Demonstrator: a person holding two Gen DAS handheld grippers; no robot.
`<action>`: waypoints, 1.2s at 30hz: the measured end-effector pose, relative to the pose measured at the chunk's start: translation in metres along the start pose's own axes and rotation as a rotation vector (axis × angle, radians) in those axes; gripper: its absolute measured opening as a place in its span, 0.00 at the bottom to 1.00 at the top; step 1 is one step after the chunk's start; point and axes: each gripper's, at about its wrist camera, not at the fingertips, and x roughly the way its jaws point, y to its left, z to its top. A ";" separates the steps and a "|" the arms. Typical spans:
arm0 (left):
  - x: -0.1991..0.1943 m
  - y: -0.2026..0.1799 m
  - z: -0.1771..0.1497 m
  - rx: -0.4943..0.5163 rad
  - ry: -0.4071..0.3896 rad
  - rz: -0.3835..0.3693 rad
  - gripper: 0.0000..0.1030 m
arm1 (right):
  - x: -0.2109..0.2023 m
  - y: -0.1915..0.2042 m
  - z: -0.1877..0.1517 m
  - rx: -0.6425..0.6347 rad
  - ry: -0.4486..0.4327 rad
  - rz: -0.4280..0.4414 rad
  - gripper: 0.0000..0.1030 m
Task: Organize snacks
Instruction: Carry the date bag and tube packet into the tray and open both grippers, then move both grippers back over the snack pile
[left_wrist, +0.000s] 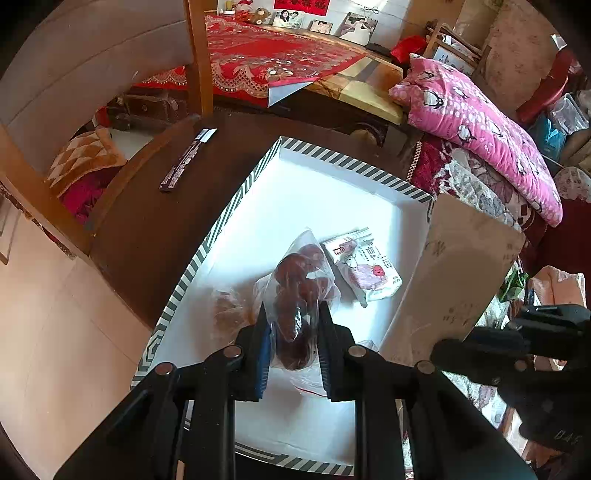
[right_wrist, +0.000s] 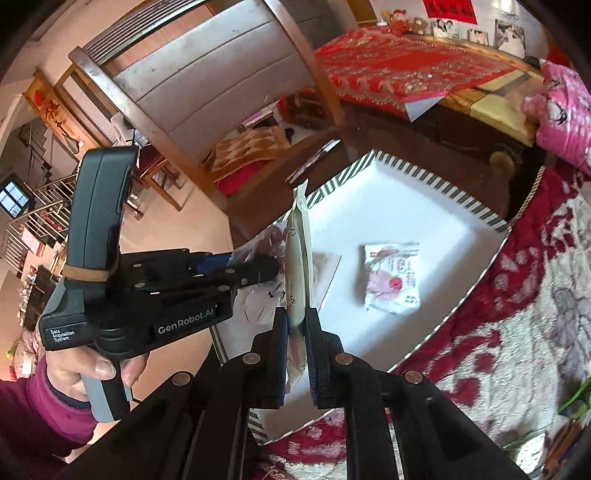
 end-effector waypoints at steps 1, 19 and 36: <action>0.001 0.000 0.000 -0.002 0.002 0.001 0.20 | 0.002 -0.001 0.000 0.002 0.005 0.004 0.10; 0.032 -0.005 0.011 -0.004 0.043 0.029 0.21 | 0.040 -0.051 0.009 0.157 0.050 0.022 0.13; 0.016 -0.027 0.009 0.009 -0.016 0.076 0.71 | -0.005 -0.059 -0.012 0.201 -0.028 -0.036 0.43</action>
